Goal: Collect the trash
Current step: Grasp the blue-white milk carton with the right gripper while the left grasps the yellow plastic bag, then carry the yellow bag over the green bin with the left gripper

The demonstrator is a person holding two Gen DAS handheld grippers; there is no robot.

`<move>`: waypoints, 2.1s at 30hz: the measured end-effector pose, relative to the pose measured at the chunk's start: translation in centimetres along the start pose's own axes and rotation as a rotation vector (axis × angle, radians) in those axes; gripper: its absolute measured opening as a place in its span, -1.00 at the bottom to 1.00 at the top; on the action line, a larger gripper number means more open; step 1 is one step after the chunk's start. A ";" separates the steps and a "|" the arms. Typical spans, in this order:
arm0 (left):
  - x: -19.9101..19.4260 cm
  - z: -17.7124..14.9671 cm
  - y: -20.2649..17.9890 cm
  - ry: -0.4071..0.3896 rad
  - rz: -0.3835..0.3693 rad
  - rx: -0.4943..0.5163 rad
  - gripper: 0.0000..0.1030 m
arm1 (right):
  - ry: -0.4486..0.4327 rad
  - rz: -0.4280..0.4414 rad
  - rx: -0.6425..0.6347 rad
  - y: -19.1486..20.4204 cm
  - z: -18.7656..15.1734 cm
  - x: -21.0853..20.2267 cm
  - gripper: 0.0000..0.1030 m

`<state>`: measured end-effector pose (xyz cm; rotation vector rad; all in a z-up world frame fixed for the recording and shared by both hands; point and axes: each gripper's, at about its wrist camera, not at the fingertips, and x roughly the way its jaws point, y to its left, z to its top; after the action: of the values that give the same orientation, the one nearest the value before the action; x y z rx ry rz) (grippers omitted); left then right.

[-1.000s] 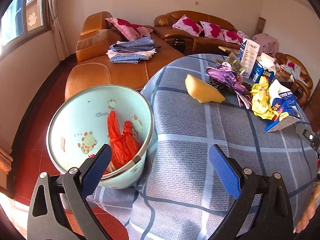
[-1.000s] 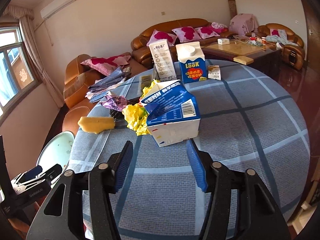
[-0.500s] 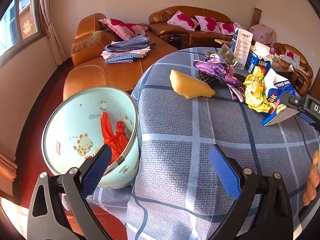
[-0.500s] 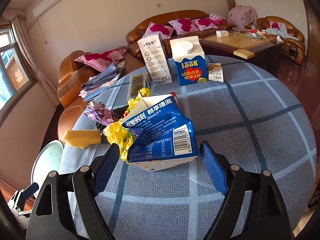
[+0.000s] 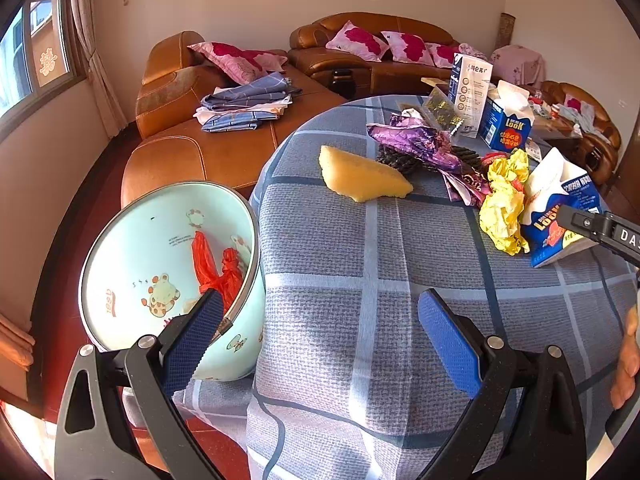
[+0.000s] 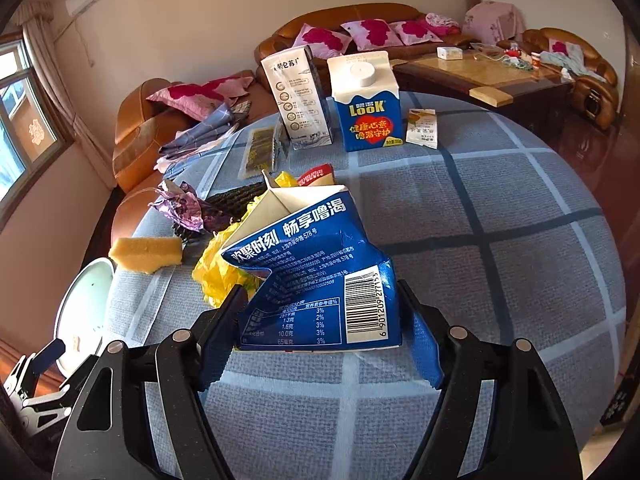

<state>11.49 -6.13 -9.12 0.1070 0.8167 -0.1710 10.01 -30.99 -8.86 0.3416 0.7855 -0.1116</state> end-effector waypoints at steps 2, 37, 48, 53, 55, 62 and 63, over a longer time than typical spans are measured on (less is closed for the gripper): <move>-0.1 0.1 -0.5 -0.005 -0.009 0.009 0.86 | -0.015 0.012 0.025 -0.8 -0.6 -1.1 0.41; 3.9 4.4 -13.1 -0.027 -0.202 0.140 -0.32 | -0.123 -0.145 0.064 -7.3 -2.6 -5.4 0.39; 0.7 4.2 -11.5 -0.096 -0.200 0.154 -0.32 | -0.165 -0.164 0.065 -6.6 -2.2 -6.5 0.38; 0.3 3.9 -10.8 -0.095 -0.211 0.139 -0.32 | -0.164 -0.176 0.049 -5.9 -2.0 -6.8 0.38; 0.2 3.8 -10.5 -0.098 -0.214 0.135 -0.32 | -0.167 -0.178 0.045 -5.6 -2.0 -6.9 0.38; 0.3 3.7 -9.2 -0.093 -0.205 0.117 -0.32 | -0.178 -0.180 0.027 -4.7 -2.0 -7.5 0.38; 0.3 3.6 -9.0 -0.091 -0.205 0.114 -0.32 | -0.181 -0.180 0.023 -4.6 -2.0 -7.7 0.38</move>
<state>12.51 -15.60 -7.13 0.1216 0.7259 -0.4135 2.24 -34.83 -5.93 0.2781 0.6349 -0.3169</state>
